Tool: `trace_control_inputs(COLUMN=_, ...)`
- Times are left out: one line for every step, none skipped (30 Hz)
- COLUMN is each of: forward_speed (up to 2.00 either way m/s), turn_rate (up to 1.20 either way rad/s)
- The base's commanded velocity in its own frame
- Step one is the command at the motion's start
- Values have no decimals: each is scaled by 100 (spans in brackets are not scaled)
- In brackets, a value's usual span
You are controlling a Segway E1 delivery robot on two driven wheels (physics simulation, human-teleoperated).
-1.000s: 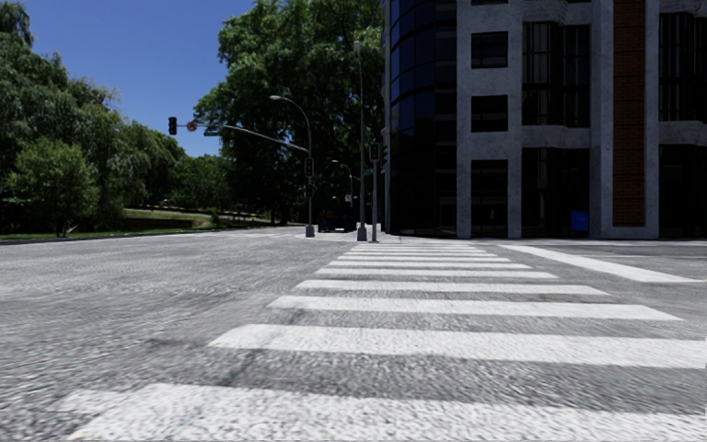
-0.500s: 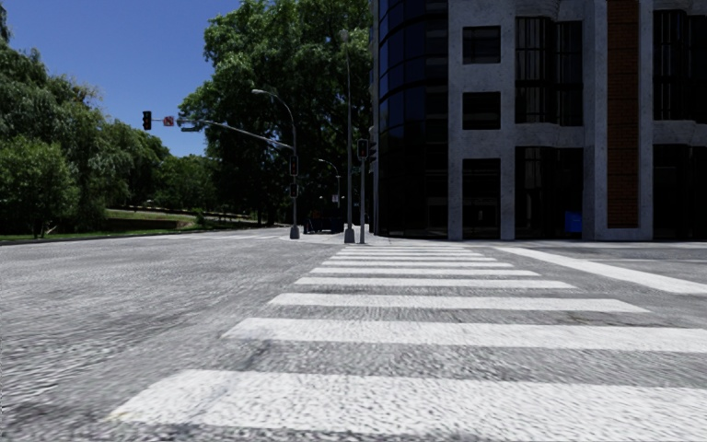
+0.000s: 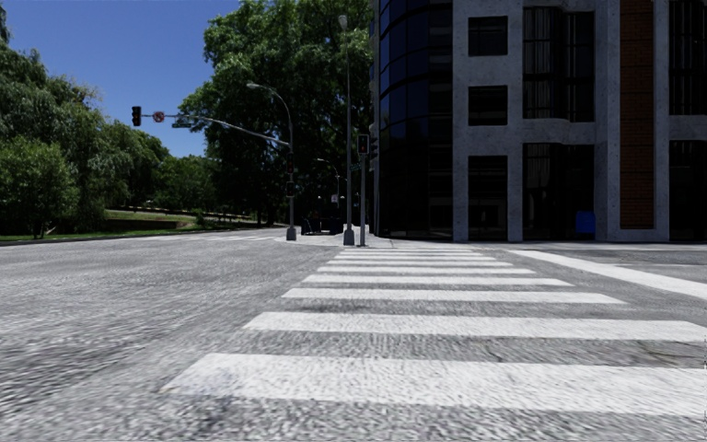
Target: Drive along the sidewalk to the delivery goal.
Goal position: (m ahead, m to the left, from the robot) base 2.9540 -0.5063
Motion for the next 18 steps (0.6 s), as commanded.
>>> trace_control_inputs(forward_speed=146, turn_rate=-41)
trace_control_inputs(forward_speed=146, turn_rate=-36)
trace_control_inputs(forward_speed=146, turn_rate=-18)
trace_control_inputs(forward_speed=146, turn_rate=-18)
trace_control_inputs(forward_speed=146, turn_rate=0)
trace_control_inputs(forward_speed=146, turn_rate=0)
trace_control_inputs(forward_speed=146, turn_rate=0)
trace_control_inputs(forward_speed=146, turn_rate=0)
trace_control_inputs(forward_speed=146, turn_rate=0)
trace_control_inputs(forward_speed=146, turn_rate=0)
trace_control_inputs(forward_speed=146, turn_rate=0)
trace_control_inputs(forward_speed=146, turn_rate=0)
trace_control_inputs(forward_speed=146, turn_rate=0)
trace_control_inputs(forward_speed=146, turn_rate=-1)
trace_control_inputs(forward_speed=146, turn_rate=-4)
trace_control_inputs(forward_speed=146, turn_rate=-4)
trace_control_inputs(forward_speed=146, turn_rate=-4)
trace_control_inputs(forward_speed=145, turn_rate=-7)
